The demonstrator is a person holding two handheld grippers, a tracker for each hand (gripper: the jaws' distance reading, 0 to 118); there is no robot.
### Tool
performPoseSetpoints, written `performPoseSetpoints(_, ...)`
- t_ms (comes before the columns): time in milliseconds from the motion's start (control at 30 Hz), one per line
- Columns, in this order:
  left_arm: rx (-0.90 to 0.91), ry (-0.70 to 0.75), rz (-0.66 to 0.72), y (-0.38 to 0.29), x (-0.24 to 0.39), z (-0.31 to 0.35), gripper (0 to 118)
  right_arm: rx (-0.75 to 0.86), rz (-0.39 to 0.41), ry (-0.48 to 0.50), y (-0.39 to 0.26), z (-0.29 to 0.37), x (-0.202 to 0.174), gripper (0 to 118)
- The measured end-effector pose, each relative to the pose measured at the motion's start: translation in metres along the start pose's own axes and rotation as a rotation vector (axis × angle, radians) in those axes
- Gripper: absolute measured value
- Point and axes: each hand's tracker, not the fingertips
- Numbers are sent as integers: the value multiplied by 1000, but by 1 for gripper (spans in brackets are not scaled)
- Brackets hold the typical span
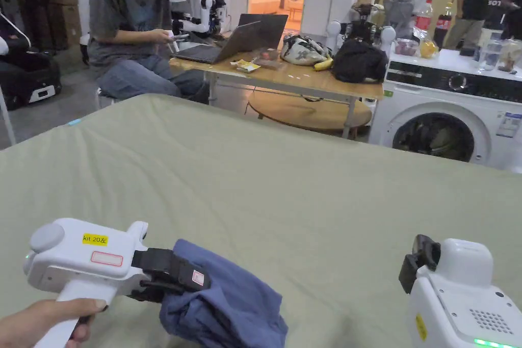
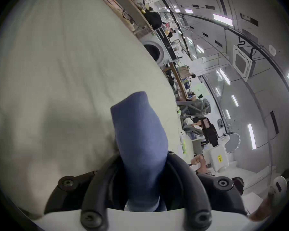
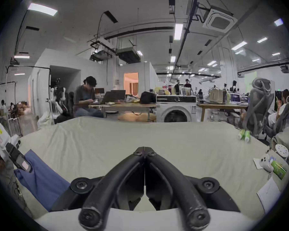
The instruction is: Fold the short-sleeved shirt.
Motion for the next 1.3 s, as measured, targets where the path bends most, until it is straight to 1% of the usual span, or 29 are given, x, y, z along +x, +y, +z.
performPoseSetpoints(100,17,61,13,20,-13,46,23,-9,11,60,2,-10,-23,0)
performPoseSetpoints(300,63,281,64,73,-58,134,23,-62,55,130,-8,-29,-68,0)
performPoseSetpoints(433,89,440,109,95,-76,175,23,-105,73,167,-20,-39,-89,0)
performPoseSetpoints(567,102,570,136,112,-83,201,23,-138,95,191,-29,-45,-101,0)
performPoseSetpoints(600,105,597,144,108,-75,204,23,-145,99,195,-31,-46,-103,0)
performPoseSetpoints(767,99,725,128,118,-78,224,23,-172,121,205,-38,-51,-107,0)
performPoseSetpoints(933,80,753,163,113,-93,222,23,-197,125,203,-42,-55,-107,0)
performPoseSetpoints(967,80,764,168,111,-94,220,27,-200,123,203,-43,-55,-107,0)
performPoseSetpoints(1033,81,785,183,107,-96,220,42,-204,121,203,-43,-56,-107,0)
performPoseSetpoints(1067,86,818,187,104,-95,220,48,-205,122,204,-43,-56,-108,0)
performPoseSetpoints(1133,89,872,173,102,-91,226,56,-204,124,210,-43,-57,-109,0)
performPoseSetpoints(1233,137,944,143,99,-78,237,59,-200,120,220,-40,-58,-114,0)
performPoseSetpoints(1300,183,996,112,109,-77,252,61,-198,117,231,-39,-58,-118,0)
